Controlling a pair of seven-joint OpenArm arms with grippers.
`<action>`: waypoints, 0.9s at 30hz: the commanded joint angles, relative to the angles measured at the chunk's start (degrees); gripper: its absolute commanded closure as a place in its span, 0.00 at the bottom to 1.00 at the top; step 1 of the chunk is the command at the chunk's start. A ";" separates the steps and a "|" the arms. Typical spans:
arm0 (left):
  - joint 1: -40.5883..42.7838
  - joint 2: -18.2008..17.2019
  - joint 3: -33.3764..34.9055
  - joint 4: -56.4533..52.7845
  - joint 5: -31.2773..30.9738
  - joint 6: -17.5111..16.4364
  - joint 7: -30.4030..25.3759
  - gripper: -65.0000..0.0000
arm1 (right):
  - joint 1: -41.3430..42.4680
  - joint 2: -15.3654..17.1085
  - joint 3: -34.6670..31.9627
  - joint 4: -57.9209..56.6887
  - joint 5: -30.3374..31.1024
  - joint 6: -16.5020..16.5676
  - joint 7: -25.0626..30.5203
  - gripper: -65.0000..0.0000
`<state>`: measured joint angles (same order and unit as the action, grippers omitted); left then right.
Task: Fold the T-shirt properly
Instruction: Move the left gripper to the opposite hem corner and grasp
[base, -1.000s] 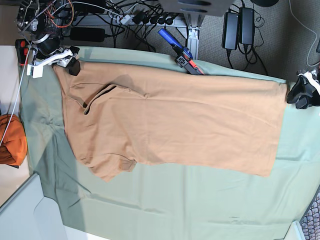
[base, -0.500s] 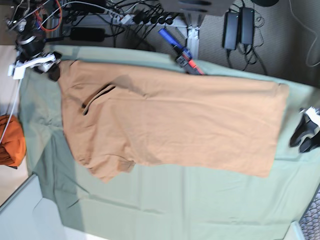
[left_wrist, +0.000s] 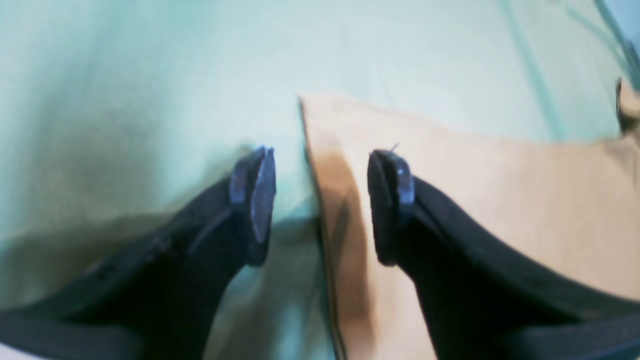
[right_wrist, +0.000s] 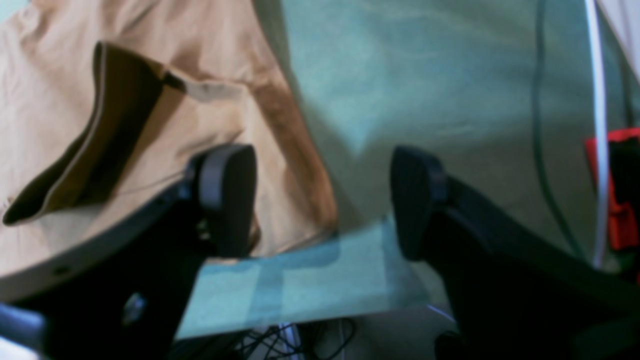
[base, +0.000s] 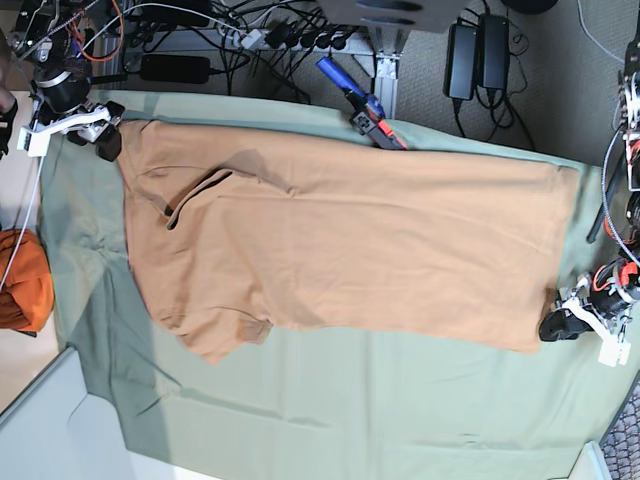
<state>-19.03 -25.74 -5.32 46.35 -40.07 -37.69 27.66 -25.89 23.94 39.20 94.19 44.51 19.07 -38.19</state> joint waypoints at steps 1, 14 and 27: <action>-2.10 -0.68 -0.26 -0.31 -0.59 -0.52 -1.20 0.49 | 0.02 1.07 0.59 0.96 0.52 5.35 1.09 0.36; -2.40 1.46 -0.26 -2.05 -4.07 -2.31 2.21 0.49 | 0.04 0.94 0.59 0.96 0.94 5.35 1.09 0.36; -2.38 1.49 -0.26 2.49 -9.05 -2.31 7.82 0.49 | 0.02 0.94 0.59 0.96 0.92 5.35 1.11 0.36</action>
<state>-19.90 -23.46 -5.41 47.81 -47.99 -38.87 36.40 -25.89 23.90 39.20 94.19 44.75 19.07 -38.19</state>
